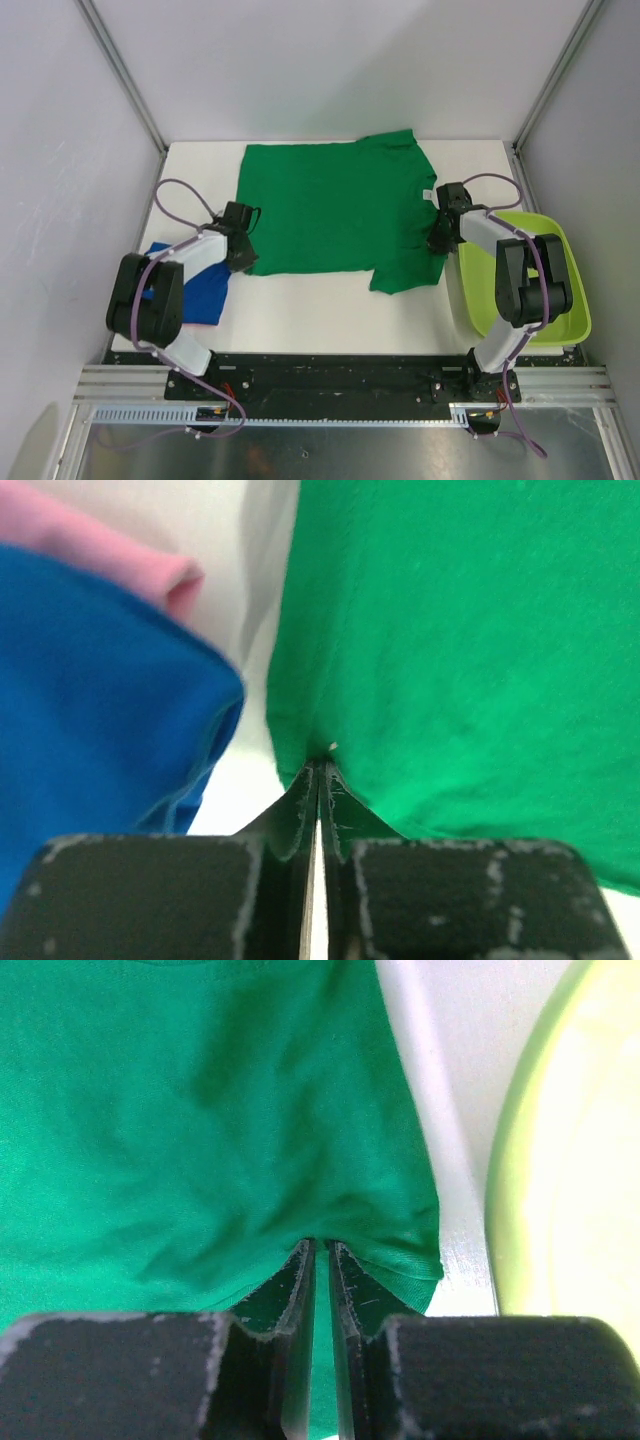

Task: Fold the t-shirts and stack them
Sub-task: Flatten out the tshirt

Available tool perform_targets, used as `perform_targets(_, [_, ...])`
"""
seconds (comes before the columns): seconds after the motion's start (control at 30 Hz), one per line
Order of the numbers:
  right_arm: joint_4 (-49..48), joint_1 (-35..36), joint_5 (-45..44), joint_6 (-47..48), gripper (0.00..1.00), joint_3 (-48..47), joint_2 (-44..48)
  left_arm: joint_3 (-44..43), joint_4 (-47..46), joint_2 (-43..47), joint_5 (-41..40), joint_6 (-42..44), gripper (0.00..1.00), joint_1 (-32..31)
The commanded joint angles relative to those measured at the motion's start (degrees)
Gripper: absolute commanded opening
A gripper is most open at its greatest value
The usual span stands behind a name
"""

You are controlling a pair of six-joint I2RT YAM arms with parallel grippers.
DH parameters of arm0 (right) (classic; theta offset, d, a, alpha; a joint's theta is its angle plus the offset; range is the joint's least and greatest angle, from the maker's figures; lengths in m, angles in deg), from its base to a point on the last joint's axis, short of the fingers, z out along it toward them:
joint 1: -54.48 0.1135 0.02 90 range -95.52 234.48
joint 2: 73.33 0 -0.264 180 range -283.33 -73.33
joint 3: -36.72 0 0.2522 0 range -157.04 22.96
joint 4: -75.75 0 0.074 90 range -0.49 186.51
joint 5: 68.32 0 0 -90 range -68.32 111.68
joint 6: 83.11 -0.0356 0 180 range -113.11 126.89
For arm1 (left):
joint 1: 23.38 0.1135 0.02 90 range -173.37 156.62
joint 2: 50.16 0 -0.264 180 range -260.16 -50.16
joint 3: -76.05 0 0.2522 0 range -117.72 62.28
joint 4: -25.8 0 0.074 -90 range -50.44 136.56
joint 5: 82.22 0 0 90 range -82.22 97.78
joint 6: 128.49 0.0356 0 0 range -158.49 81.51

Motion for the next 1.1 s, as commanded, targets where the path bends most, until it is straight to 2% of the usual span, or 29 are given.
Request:
perform_targets(0.0, [0.5,0.5,-0.3,0.2,0.14,-2.1,-0.1,-7.2,-1.4,-5.8,2.0,-0.1,0.05,-0.7])
perform_targets(0.2, [0.7,0.8,-0.5,0.2,0.13,-2.1,-0.3,-12.1,-2.4,-9.7,4.0,1.5,0.15,-2.7])
perform_targets(0.43, [0.5,1.4,-0.5,0.5,0.13,-2.1,-1.0,-6.1,-0.9,0.9,-2.5,-1.0,0.26,-2.8])
perform_targets(0.67, [0.4,1.7,-0.3,0.6,0.12,-2.1,-1.2,-0.7,2.0,10.2,-6.3,-3.4,0.21,-2.8])
perform_targets(0.87, [0.2,2.1,-0.2,0.5,0.12,-2.2,-1.4,1.7,2.7,10.1,-6.8,-5.5,0.15,-2.8])
perform_targets(0.97, [0.2,2.3,-0.1,0.5,0.12,-2.1,-1.6,2.4,2.6,8.1,-7.3,-7.3,0.15,-2.7])
perform_targets(1.07, [0.3,2.3,-0.1,0.5,0.12,-2.1,-1.7,2.4,2.4,6.1,-7.1,-8.8,0.22,-2.6])
